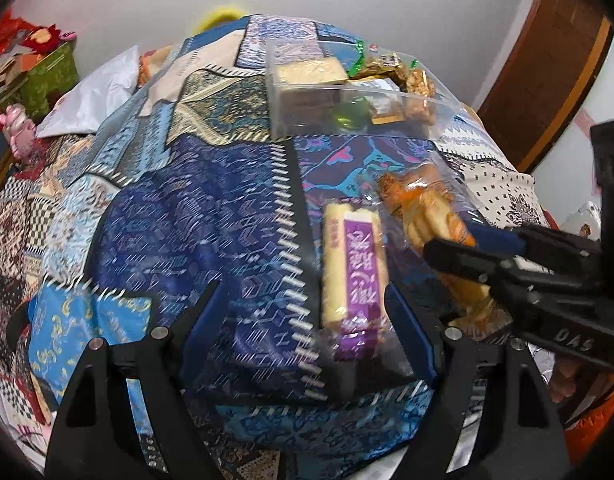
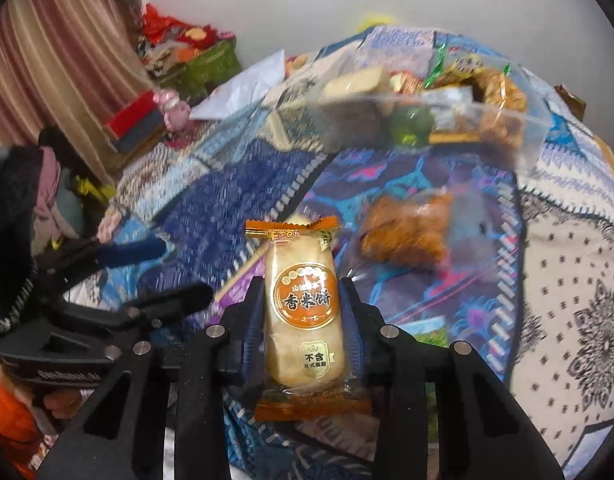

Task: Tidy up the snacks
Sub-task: 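Grasp a purple-labelled bread roll with the left gripper while the right grasps an orange-labelled cake, then carry the bread roll and cake into the clear box and open both grippers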

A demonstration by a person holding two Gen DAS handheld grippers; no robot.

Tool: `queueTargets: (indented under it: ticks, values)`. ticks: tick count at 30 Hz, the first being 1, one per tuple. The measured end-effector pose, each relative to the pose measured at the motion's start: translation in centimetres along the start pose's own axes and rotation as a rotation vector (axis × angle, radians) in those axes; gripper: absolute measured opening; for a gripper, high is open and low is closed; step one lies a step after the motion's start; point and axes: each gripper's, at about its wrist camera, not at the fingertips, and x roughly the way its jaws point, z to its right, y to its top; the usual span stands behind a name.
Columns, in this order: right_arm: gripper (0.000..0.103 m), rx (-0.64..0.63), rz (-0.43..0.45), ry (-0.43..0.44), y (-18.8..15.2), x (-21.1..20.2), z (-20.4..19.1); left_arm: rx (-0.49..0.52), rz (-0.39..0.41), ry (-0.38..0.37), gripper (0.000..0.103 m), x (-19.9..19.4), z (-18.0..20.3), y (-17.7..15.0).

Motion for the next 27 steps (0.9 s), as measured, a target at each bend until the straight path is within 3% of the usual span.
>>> queueTargets:
  ticks: [7,12,13,15,21,27]
  values:
    - [0.033,0.041,0.053,-0.034,1.0,-1.8,1.5,0.039,-0.04,-0.029,0.08,3.3,2.0,1.3]
    - [0.033,0.057,0.06,-0.057,1.2,-2.3,2.4,0.041,-0.087,-0.026,0.06,5.9,2.5,1.4]
    - [0.033,0.061,0.058,-0.059,1.2,-2.3,2.6,0.043,-0.073,-0.022,0.058,6.0,2.4,1.4]
    - [0.033,0.071,0.056,-0.062,1.2,-2.2,3.1,0.054,-0.057,-0.028,0.045,5.9,2.5,1.5]
    - [0.033,0.086,0.064,-0.066,1.8,-2.3,3.9,0.026,-0.031,-0.032,0.045,5.1,1.7,2.0]
    - [0.033,0.087,0.096,-0.081,3.2,-3.1,4.6,0.006,0.052,-0.034,0.045,2.6,1.1,3.9]
